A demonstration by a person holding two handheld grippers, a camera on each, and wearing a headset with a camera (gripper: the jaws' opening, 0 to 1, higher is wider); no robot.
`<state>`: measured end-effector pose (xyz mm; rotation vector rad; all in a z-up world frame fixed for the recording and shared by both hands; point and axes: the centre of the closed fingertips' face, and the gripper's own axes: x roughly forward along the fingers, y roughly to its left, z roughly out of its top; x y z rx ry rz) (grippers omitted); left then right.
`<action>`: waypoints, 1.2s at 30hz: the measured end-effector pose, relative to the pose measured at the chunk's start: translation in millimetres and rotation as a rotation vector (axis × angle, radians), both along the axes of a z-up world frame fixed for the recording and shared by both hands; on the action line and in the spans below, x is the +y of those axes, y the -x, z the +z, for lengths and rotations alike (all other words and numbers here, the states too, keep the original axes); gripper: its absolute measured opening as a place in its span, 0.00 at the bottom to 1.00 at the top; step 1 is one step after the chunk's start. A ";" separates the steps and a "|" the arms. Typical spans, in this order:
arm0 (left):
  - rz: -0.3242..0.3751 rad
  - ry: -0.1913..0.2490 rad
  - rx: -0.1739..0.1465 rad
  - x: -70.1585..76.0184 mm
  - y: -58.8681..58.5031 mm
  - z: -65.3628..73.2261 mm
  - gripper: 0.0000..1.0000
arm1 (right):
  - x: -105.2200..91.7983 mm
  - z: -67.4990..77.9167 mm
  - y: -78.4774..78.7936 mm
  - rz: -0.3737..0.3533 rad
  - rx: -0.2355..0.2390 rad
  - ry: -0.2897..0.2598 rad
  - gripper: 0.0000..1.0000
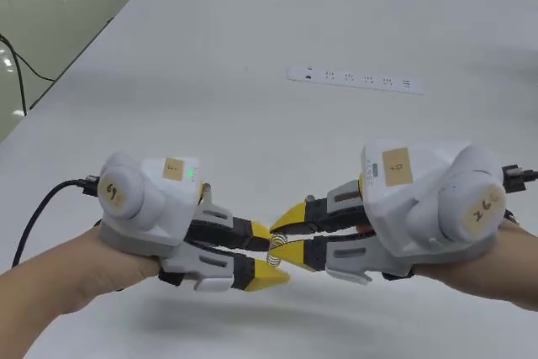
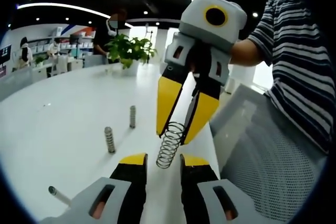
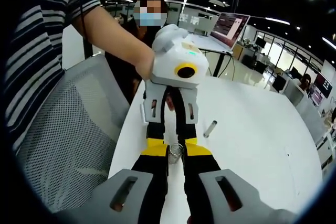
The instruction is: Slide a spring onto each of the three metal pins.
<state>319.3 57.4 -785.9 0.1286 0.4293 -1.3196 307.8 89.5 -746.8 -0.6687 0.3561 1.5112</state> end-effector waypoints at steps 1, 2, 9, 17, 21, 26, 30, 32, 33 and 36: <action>0.003 0.001 0.001 0.5 0.1 -0.1 0.18 | 0.0 0.2 -0.3 0.000 -0.003 0.000 0.07; 0.006 -0.001 0.000 1.3 0.1 -0.8 0.18 | 0.0 0.3 -0.5 -0.002 -0.001 -0.001 0.07; 0.031 0.000 0.004 7.1 -1.7 -1.6 0.22 | -2.9 0.1 -5.1 -0.016 -0.010 0.006 0.07; 0.082 -0.002 0.014 19.1 -3.2 -3.4 0.32 | -6.3 -0.1 -10.1 -0.035 -0.020 0.008 0.07; 0.113 0.010 0.020 23.8 -2.8 -0.3 0.38 | -7.5 -1.8 -11.5 -0.040 -0.026 0.013 0.07; 0.155 0.013 0.030 33.4 -2.5 -1.6 0.44 | -7.8 -4.2 -13.1 -0.044 -0.034 0.018 0.07; 0.184 0.019 0.033 40.4 -1.1 -1.6 0.50 | -7.8 -4.6 -13.9 -0.049 -0.034 0.017 0.07; 0.196 0.018 0.040 45.0 -0.5 -3.0 0.52 | -8.0 -5.0 -14.2 -0.049 -0.035 0.018 0.07; 0.206 0.017 0.043 48.0 -0.8 -3.8 0.53 | -8.1 -5.3 -14.7 -0.050 -0.035 0.019 0.07; 0.231 0.015 0.044 55.4 -1.8 -4.1 0.56 | -9.1 -6.6 -16.2 -0.055 -0.037 0.021 0.07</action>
